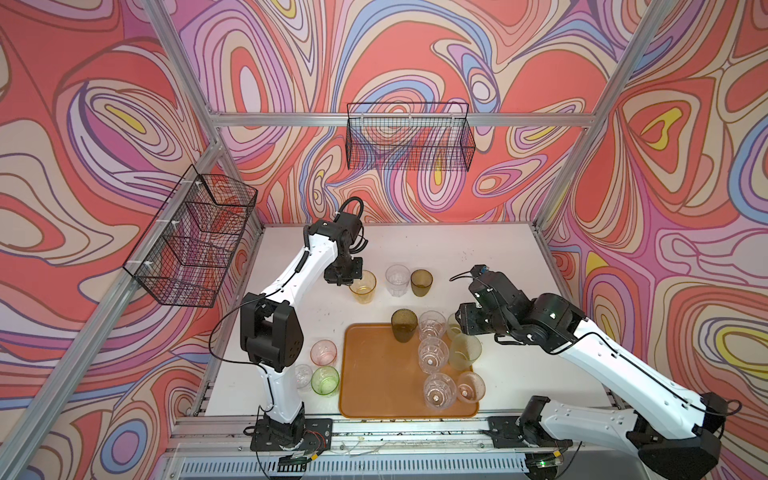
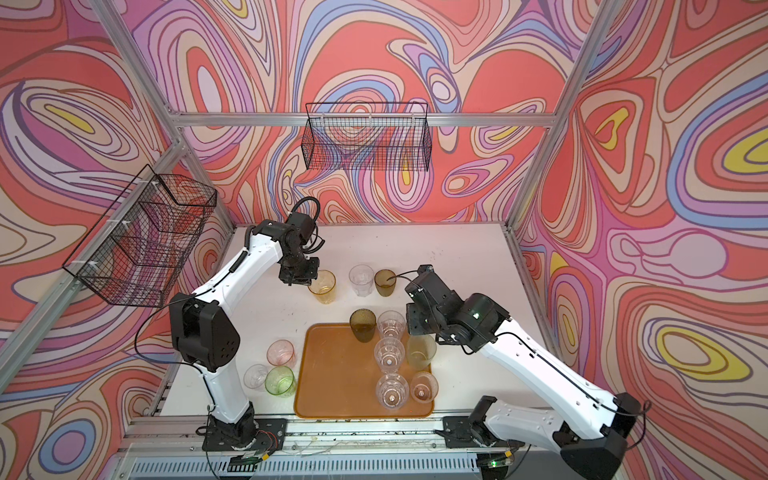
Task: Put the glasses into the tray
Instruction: 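Lift the amber glass with the left gripper and carry it toward the tray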
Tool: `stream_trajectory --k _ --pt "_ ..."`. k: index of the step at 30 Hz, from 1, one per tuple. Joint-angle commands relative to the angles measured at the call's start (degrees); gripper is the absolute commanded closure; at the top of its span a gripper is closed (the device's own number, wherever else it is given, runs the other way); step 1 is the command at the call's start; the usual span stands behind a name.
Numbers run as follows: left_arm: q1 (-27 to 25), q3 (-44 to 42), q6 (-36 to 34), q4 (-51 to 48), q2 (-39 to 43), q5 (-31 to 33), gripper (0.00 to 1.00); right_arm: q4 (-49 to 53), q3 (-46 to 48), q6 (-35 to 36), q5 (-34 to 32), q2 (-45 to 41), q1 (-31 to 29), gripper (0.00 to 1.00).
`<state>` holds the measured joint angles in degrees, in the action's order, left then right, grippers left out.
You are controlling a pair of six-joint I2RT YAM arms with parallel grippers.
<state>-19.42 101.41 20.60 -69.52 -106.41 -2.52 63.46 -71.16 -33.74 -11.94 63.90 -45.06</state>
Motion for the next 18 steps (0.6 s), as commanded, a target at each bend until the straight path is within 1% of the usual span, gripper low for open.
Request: stream_trajectory --k 1,18 --pt "0.42 -1.66 0.14 -3.04 3.25 -0.83 1.00 -0.87 1.00 0.35 -0.12 -0.53 0.13 0.46" --pt "-0.85 -8.52 1.37 -4.34 10.23 -0.74 1.00 -1.67 1.46 0.36 0.12 -0.91 0.15 0.46"
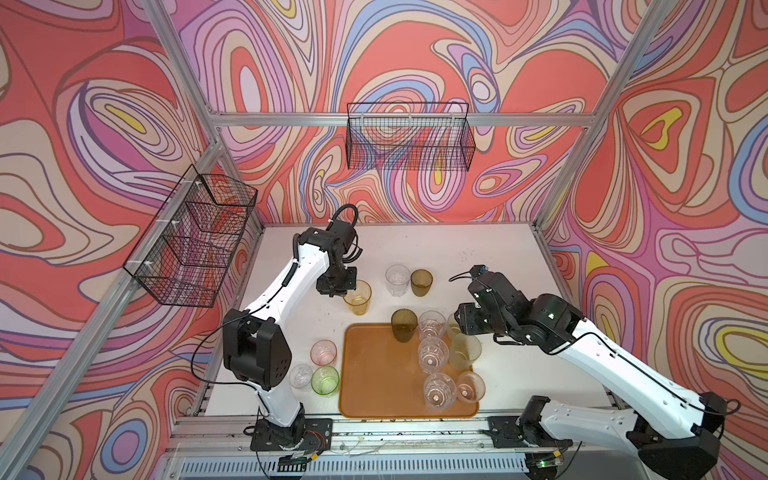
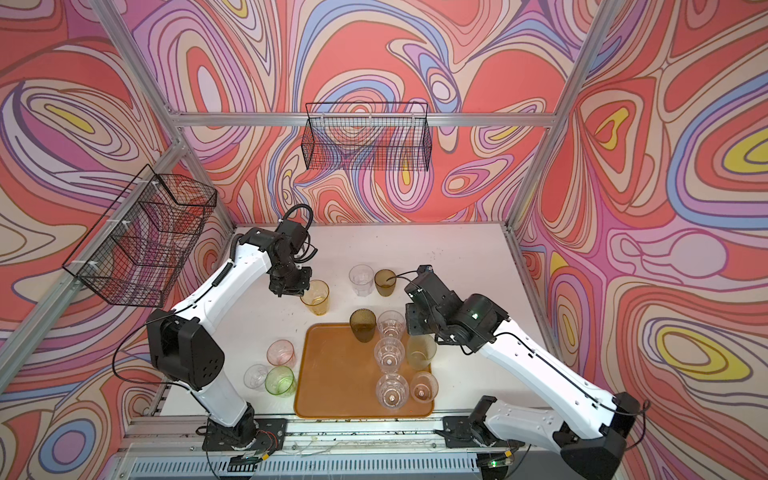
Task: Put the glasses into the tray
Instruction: 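Lift the amber glass with the left gripper and carry it toward the tray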
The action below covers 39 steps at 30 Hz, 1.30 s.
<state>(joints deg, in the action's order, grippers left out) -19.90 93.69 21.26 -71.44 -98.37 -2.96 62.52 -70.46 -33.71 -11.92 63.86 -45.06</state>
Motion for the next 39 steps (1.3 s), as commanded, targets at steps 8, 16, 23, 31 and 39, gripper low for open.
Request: stream_trajectory --k 8,16,23,31,39 --pt "-2.07 -3.44 0.83 -3.05 4.35 0.09 1.00 -0.68 0.85 0.49 -0.20 -1.27 0.17 0.46" --pt "-4.18 -6.98 2.27 -2.78 6.51 0.26 1.00 -1.38 1.46 0.49 -0.30 -1.45 0.18 0.46" --pt "-6.50 -10.28 4.40 -2.79 8.31 1.07 1.00 -2.21 1.79 0.95 -0.62 -1.45 0.13 0.46" --pt "-7.84 -12.74 6.64 -2.30 10.53 0.73 1.00 -2.78 2.08 1.56 -0.30 -0.96 0.15 0.46" --pt "-10.89 -14.05 9.98 -2.48 12.18 0.74 1.00 -2.23 1.99 2.06 -0.17 -1.75 0.12 0.46"
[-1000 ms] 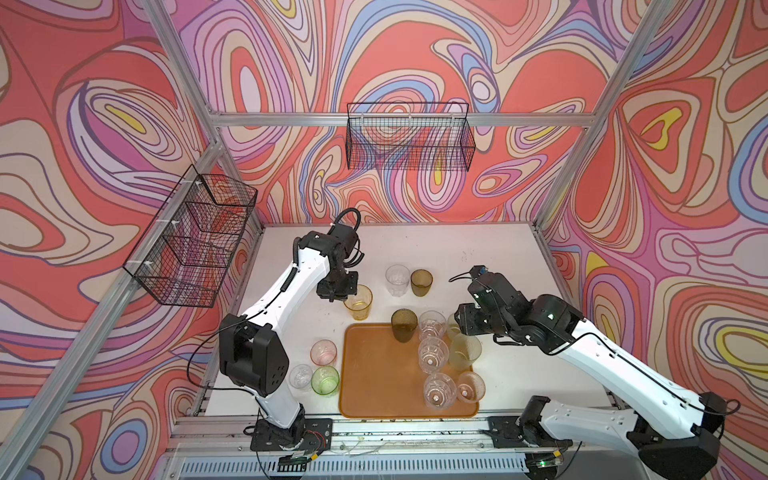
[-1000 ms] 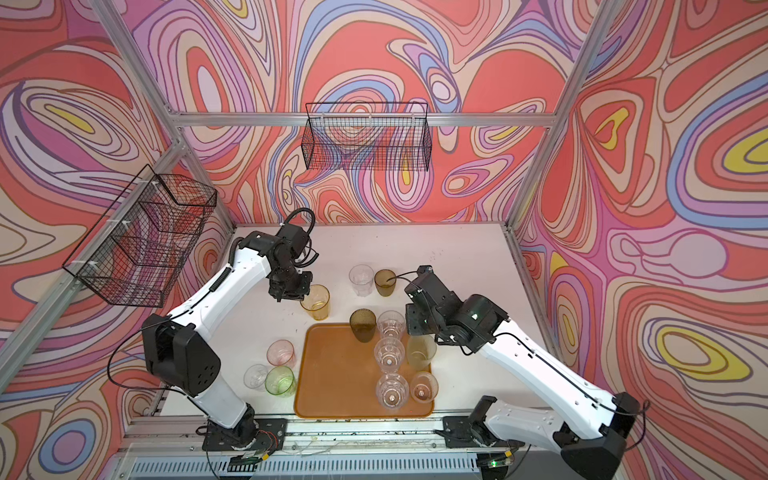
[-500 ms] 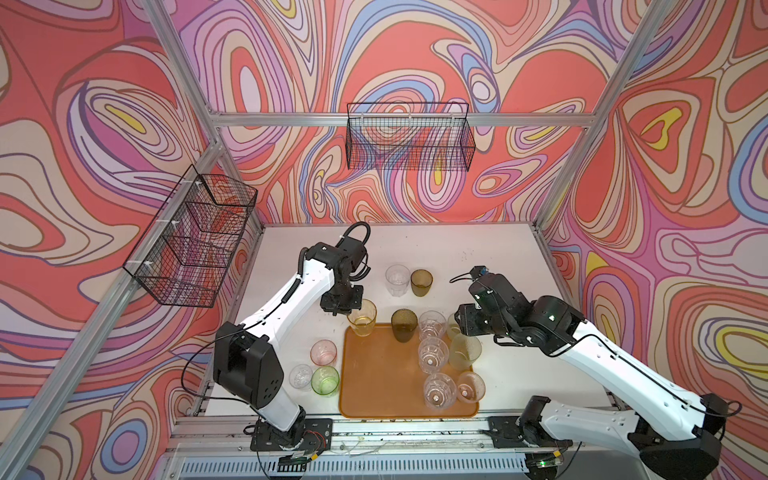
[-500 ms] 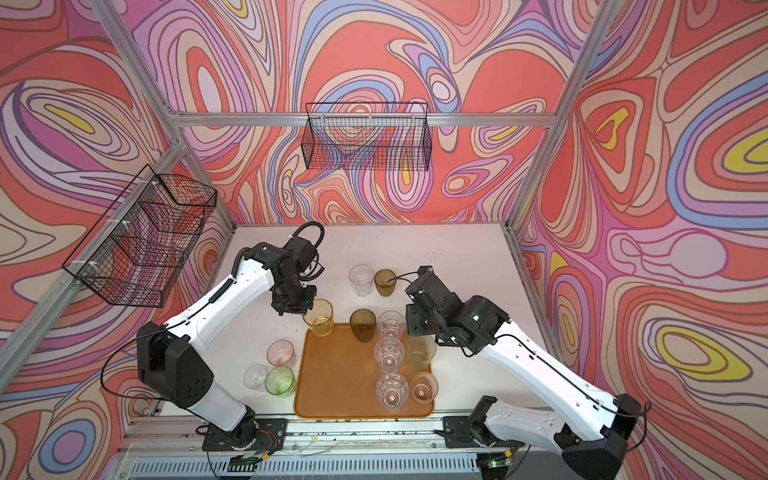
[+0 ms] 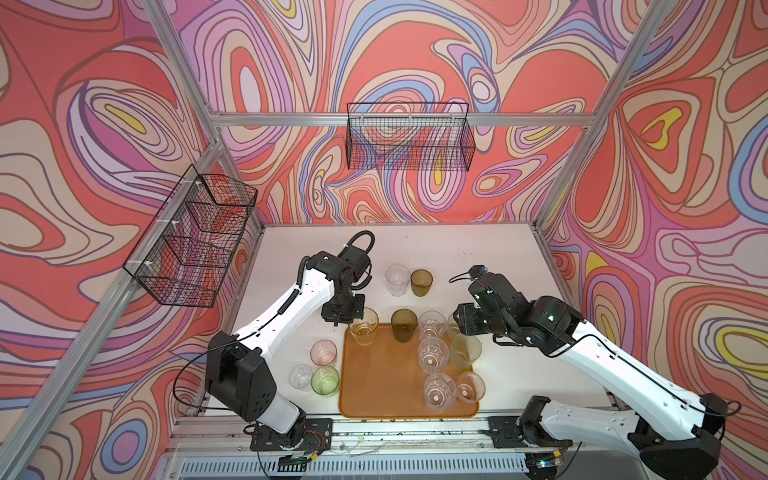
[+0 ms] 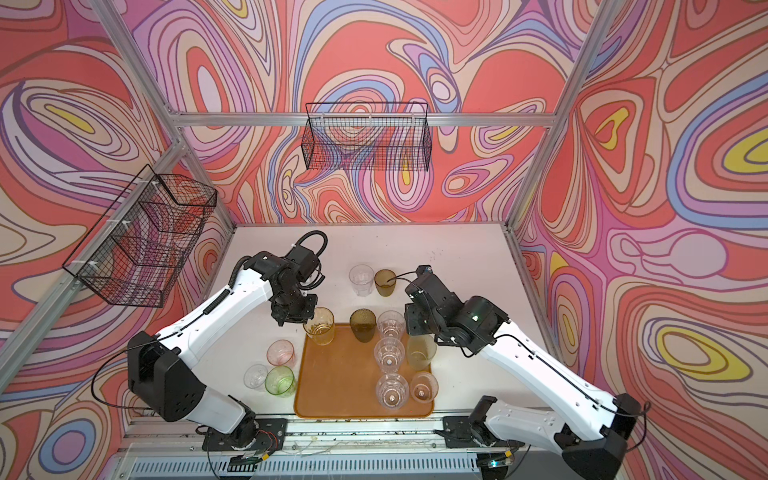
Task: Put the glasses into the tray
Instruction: 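Lift the amber glass with the left gripper and carry it toward the tray, then lower the amber glass onto the tray beside the olive glass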
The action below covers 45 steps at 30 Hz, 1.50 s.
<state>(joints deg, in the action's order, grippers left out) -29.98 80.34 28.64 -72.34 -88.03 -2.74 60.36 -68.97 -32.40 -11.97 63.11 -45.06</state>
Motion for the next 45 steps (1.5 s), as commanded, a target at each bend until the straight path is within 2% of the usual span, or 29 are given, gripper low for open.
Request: stream_trajectory --k 1,23,31,45 --pt "-1.27 -0.91 3.03 -1.58 2.27 0.62 1.00 0.06 0.42 0.85 -0.08 -0.91 0.12 0.46" --pt "-5.83 -5.69 8.31 -0.88 8.44 0.11 1.00 0.58 0.23 0.44 -0.56 -1.45 0.13 0.46" --pt "-9.67 -7.29 10.98 0.77 7.92 -0.67 0.98 -0.18 0.92 -0.10 0.08 -1.74 0.15 0.46" --pt "-13.41 -7.21 12.53 4.98 3.80 -1.61 0.97 -1.01 1.22 0.48 -0.13 -1.85 0.23 0.46"
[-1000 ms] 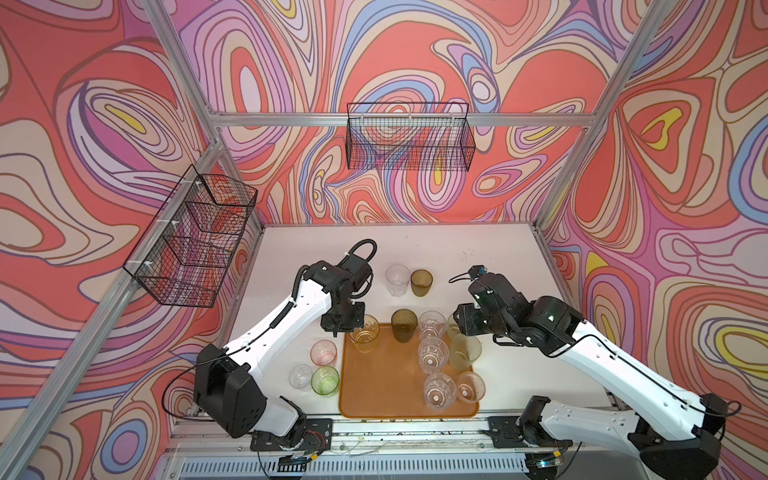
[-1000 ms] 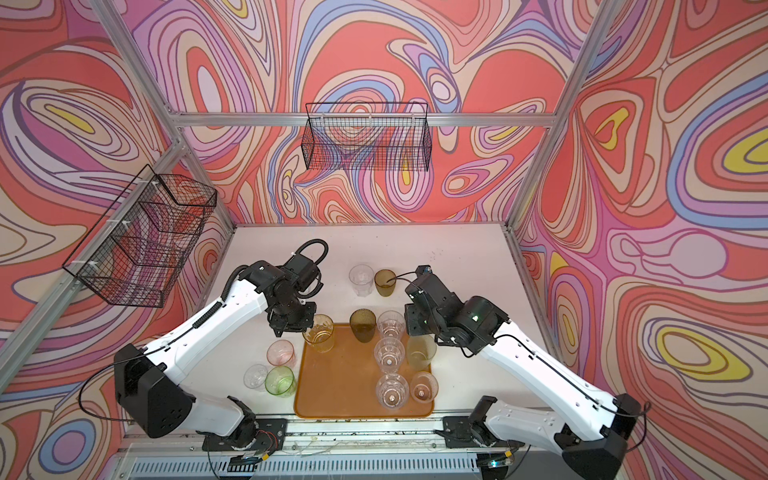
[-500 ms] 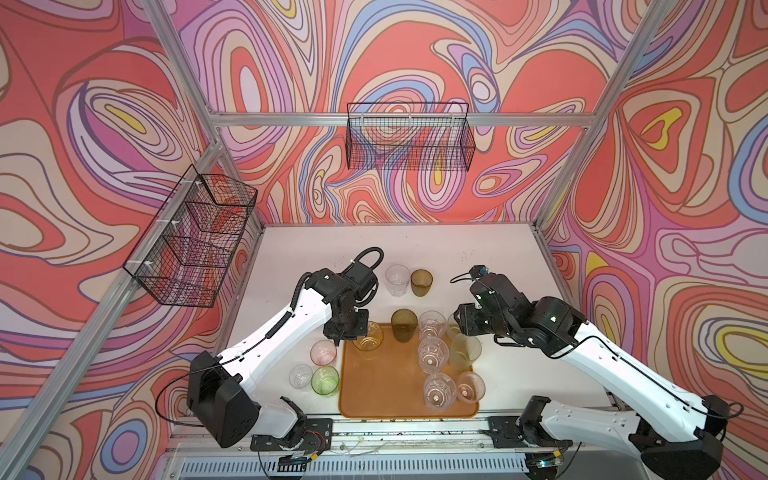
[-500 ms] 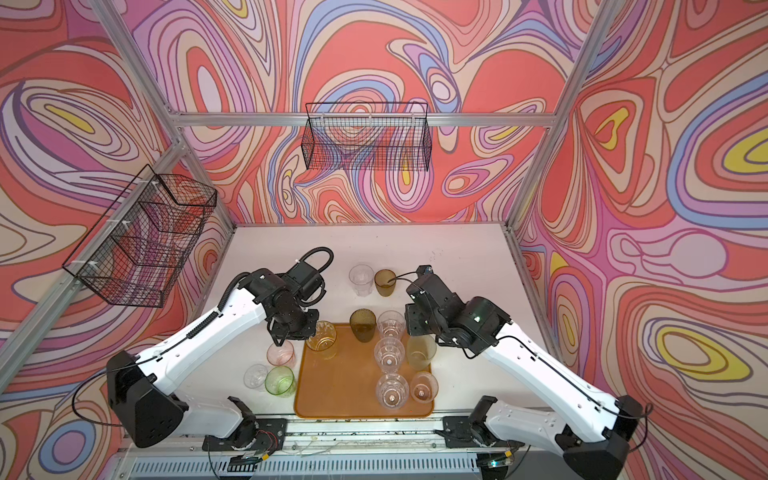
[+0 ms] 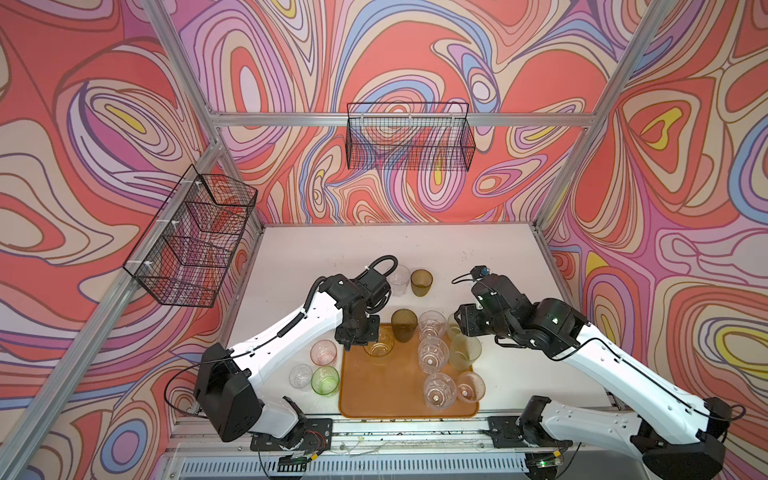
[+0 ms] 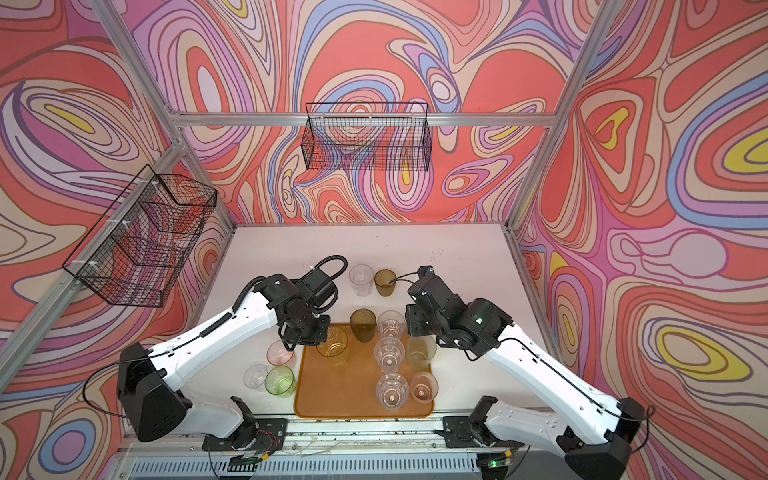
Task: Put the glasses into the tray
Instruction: 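Lower the amber glass onto the tray beside the olive glass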
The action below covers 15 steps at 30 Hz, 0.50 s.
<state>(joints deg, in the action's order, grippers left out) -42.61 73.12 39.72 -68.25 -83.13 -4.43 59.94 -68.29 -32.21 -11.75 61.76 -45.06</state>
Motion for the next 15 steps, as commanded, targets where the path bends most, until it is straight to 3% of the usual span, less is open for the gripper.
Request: stream_trajectory --k 1,15 --pt "-0.96 0.00 1.50 1.20 -1.38 -0.08 0.97 -0.62 0.53 0.30 -0.32 -0.48 0.13 0.46" --pt "-4.81 1.59 2.64 4.55 -7.02 -0.15 0.97 -0.18 0.35 0.37 -0.47 -0.41 0.15 0.46"
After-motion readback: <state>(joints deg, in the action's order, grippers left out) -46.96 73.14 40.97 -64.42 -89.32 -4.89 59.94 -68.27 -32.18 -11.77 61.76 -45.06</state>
